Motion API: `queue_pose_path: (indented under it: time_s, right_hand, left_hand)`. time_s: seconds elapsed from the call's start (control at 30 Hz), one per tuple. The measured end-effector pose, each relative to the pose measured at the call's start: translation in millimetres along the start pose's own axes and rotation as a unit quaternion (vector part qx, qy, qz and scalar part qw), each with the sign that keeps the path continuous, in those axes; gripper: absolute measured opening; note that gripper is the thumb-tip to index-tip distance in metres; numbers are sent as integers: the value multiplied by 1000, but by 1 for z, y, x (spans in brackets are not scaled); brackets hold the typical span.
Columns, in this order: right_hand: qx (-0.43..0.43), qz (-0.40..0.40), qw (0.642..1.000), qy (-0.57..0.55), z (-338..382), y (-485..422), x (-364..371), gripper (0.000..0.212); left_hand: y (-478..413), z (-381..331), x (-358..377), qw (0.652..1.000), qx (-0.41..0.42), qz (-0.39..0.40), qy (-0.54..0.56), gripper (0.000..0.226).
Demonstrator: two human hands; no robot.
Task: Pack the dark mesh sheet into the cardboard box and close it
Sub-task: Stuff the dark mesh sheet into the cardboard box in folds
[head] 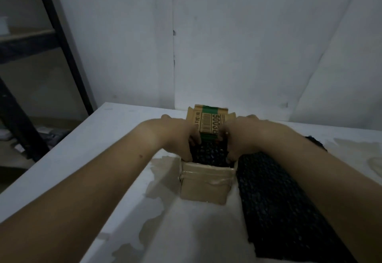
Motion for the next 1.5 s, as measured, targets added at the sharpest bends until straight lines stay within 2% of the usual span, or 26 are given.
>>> queue_pose_path:
  time_s: [0.13,0.37,0.43,0.5,0.57,0.63,0.73,0.83,0.97,1.1,1.23,1.4,1.5]
  right_hand:
    - [7,3,1000,-25,2,-4,11,61]
    - [-22,56,998,8,13,9,28,57]
    - [-26,-1,1000,10,14,20,17,59]
    - [-27,-127,991,-23,8,38,-7,67]
    - [-26,-239,967,-89,-9,65,-23,67]
    - [-15,-265,955,-136,-30,88,-13,63]
    - [27,-200,966,-165,-62,111,39,65]
    - [73,-113,972,-193,-86,131,102,73]
    - [103,-46,968,-225,-104,155,161,91]
    - [62,-6,956,-285,-97,170,192,102]
    - [51,-19,951,-303,-90,174,207,86]
    - [66,-78,938,-332,-97,175,203,46]
    - [86,-115,919,-367,-105,177,197,37]
  left_hand:
    - [-3,-1,15,1000,-28,-6,9,59]
    - [3,-1,15,999,-30,-4,38,57]
    - [13,-9,4,998,-8,-35,54,57]
    - [27,-26,-13,989,42,-111,88,56]
    - [46,-55,-25,968,119,-189,116,60]
    - [65,-88,-22,945,187,-236,131,62]
    - [80,-133,4,917,265,-263,140,52]
    - [76,-162,49,918,283,-229,158,48]
    - [55,-183,107,941,252,-161,161,60]
    - [32,-177,143,967,196,-97,130,67]
    - [28,-173,148,968,187,-88,145,48]
    - [32,-179,128,947,201,-162,191,30]
    - [31,-180,118,939,197,-203,193,31]
Point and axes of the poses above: each hand's wrist, its own y-axis away from the middle knuckle, its own x-axis out of the palm, z = x × y, the point moved 10 cm from there along -y, towards the middle knuckle, and after that the axes turned 11 degrees about y, right-handed, at the moved point
